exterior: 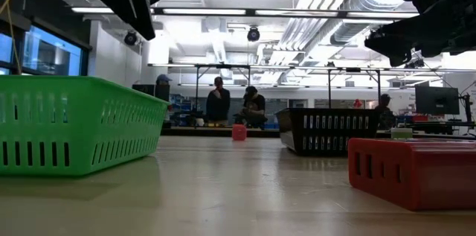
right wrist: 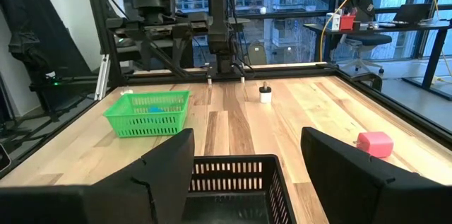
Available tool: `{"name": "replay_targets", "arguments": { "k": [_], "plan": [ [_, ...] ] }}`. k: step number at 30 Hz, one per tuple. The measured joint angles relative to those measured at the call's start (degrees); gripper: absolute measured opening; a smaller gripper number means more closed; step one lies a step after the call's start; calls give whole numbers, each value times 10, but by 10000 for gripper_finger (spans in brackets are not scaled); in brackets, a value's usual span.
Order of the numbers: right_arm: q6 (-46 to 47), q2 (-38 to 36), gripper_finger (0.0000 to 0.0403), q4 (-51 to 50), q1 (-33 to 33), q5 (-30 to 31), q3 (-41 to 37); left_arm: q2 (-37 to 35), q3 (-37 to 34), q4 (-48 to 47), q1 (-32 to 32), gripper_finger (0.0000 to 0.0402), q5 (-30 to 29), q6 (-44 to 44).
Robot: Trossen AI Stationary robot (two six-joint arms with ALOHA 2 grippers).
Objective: Pick & Place Office items
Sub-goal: Put the white charger adapter into the black bin
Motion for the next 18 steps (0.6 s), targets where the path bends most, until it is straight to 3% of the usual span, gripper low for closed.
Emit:
{"name": "replay_targets", "arguments": {
  "k": [12,18],
  "plan": [
    [0,0,248,0,0,0,0,-14,0,-9,2,228,0,10],
    [0,0,248,0,0,0,0,-14,0,19,20,228,1,61]
  ]
}}
